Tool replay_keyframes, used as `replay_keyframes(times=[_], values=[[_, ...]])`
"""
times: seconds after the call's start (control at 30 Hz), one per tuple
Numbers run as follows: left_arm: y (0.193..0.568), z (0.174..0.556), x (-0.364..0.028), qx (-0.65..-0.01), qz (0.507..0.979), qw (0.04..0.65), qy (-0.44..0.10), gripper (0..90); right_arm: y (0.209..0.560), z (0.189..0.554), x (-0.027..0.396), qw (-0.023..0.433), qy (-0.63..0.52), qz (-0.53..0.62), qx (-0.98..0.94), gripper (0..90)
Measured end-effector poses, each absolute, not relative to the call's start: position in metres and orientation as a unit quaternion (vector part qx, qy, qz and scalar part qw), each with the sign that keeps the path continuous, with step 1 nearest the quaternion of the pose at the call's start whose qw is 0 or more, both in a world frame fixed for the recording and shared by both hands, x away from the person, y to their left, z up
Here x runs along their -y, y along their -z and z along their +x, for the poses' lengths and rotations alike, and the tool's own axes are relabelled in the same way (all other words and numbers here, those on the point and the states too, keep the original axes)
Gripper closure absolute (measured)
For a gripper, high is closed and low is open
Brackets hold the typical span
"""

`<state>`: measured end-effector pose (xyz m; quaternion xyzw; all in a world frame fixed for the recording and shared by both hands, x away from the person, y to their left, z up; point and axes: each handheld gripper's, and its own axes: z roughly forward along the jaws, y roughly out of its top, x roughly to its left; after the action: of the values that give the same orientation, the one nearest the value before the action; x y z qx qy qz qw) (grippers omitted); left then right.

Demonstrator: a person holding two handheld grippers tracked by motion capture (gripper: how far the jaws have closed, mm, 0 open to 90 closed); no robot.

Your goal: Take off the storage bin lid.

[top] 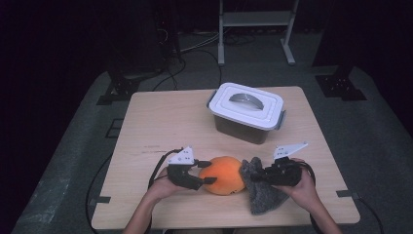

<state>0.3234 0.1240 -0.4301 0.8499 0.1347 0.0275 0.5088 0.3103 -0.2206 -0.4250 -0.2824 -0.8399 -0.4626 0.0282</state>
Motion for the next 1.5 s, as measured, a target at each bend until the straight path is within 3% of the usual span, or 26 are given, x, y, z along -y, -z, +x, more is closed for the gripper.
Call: replay_keyframes(times=[0.17,0.57,0.77,0.97,1.2,1.33,1.5], values=[[0.431,0.322,-0.123,-0.135,0.849,0.510,-0.028,39.3,0.400,0.303,0.212,0.016,0.495,-0.251,0.832,76.5],[0.429,0.316,-0.114,-0.123,0.855,0.503,-0.034,38.5,0.388,0.312,0.170,0.015,0.457,-0.210,0.864,76.6],[0.420,0.315,-0.112,-0.125,0.865,0.483,-0.042,24.4,0.397,0.311,0.174,0.019,0.450,-0.215,0.867,76.6],[0.421,0.312,-0.102,-0.118,0.861,0.491,-0.055,40.0,0.388,0.307,0.186,0.003,0.428,-0.222,0.876,77.0],[0.416,0.301,-0.081,-0.086,0.859,0.500,-0.069,39.2,0.358,0.303,0.155,-0.009,0.410,-0.180,0.894,77.1],[0.419,0.303,-0.085,-0.086,0.863,0.493,-0.065,39.8,0.361,0.309,0.143,-0.002,0.388,-0.177,0.904,77.2],[0.424,0.309,-0.099,-0.096,0.869,0.484,-0.050,40.3,0.370,0.313,0.157,0.001,0.397,-0.196,0.897,77.1]])
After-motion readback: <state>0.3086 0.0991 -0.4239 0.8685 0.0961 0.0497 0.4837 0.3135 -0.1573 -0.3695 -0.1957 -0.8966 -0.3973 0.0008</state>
